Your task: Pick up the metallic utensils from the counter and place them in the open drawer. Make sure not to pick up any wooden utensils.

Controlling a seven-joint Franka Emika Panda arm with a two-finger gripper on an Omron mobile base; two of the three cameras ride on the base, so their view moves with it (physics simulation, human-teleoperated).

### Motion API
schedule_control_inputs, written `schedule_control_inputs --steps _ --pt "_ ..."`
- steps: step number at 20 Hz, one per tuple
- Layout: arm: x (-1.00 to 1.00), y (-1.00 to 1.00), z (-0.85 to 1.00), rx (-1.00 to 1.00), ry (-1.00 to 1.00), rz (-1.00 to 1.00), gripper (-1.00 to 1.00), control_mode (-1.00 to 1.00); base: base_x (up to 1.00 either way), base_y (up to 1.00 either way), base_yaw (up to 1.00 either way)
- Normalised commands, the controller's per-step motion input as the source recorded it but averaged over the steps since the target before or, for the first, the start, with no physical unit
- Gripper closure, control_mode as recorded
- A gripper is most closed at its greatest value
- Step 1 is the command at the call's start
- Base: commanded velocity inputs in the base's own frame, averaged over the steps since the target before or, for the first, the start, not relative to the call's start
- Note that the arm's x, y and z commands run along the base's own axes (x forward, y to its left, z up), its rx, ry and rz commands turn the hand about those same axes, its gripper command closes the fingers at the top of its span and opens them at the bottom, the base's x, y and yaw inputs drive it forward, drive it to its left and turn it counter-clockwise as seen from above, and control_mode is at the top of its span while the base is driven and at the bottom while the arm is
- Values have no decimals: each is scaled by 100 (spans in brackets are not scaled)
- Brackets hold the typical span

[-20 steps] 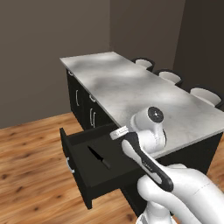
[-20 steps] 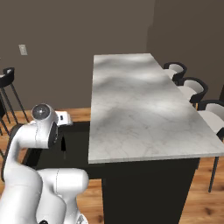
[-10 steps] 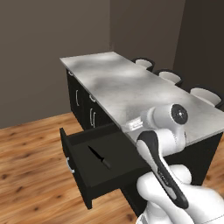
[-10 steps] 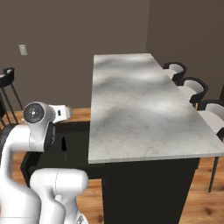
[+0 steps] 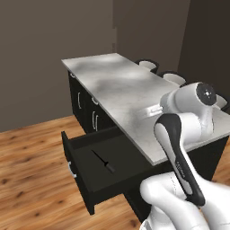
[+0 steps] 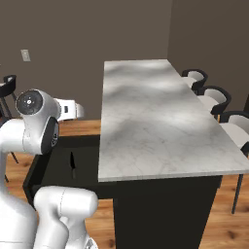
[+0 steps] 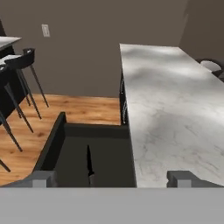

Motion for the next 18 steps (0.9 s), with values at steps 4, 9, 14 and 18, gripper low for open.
schedule_control_inputs --steps 4,9,14,18 --pt "-49 -23 2 0 3 -9 -100 -100 0 0 0" --pt "-49 -17 0 0 0 -10 -100 -100 0 0 0" --pt "-28 -4 0 0 6 -11 -100 -100 0 0 0" --pt "0 0 0 0 4 0 -100 -100 0 0 0"
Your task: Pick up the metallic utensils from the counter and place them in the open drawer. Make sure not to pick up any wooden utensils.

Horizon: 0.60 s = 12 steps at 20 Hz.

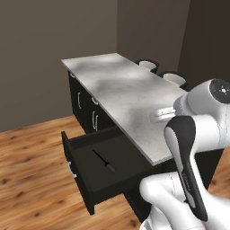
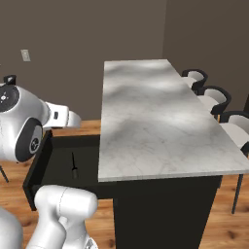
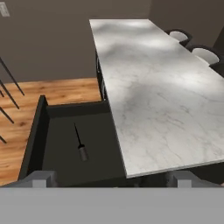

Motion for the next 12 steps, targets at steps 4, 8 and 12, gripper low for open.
schedule_control_inputs --steps 4,8,12 --pt "0 0 0 0 0 0 -100 -100 0 0 0" --pt "-2 0 0 0 0 0 -100 -100 0 0 0" --pt "0 0 0 0 0 0 -100 100 -53 0 0"
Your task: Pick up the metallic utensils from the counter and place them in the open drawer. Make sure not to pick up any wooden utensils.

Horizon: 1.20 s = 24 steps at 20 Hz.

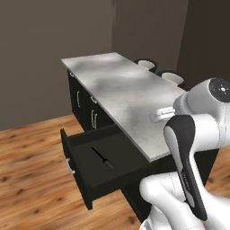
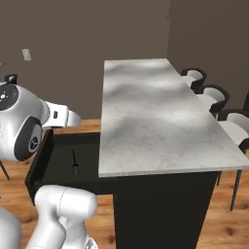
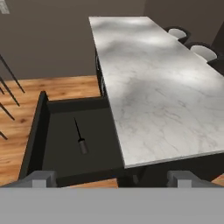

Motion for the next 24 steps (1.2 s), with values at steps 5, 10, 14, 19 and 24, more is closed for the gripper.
schedule_control_inputs --steps 5,10,14,19,24 --pt "0 0 0 0 0 0 -100 100 -79 1 1" --pt "0 0 0 0 0 0 -100 100 -59 35 10" --pt "0 0 0 0 0 0 -100 100 -30 75 40" --pt "0 0 0 0 0 0 -100 100 -17 60 70" --pt "0 0 0 0 0 0 -100 100 0 56 72"
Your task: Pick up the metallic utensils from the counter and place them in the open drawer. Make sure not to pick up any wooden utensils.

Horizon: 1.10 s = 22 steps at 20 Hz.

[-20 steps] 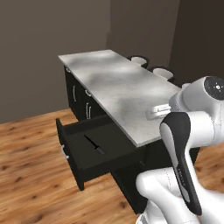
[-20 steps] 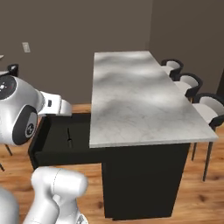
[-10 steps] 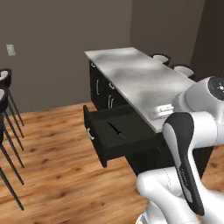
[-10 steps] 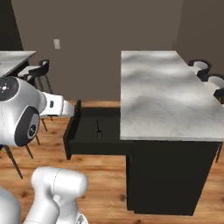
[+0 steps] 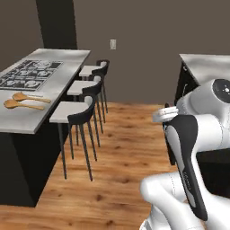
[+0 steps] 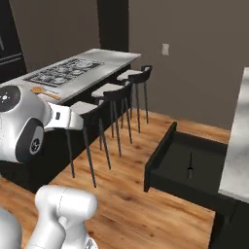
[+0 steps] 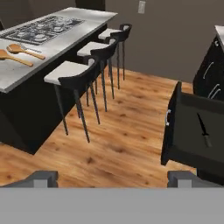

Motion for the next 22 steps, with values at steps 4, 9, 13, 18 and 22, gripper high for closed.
schedule_control_inputs --steps 4,9,13,18,22 --pt "0 0 0 0 0 0 -100 100 21 46 64" --pt "0 0 0 0 0 0 -100 100 70 20 54" --pt "0 0 0 0 0 0 -100 100 87 -9 41" --pt "0 0 0 0 0 0 -100 100 66 -57 27" --pt "0 0 0 0 0 0 -100 100 72 -42 20"
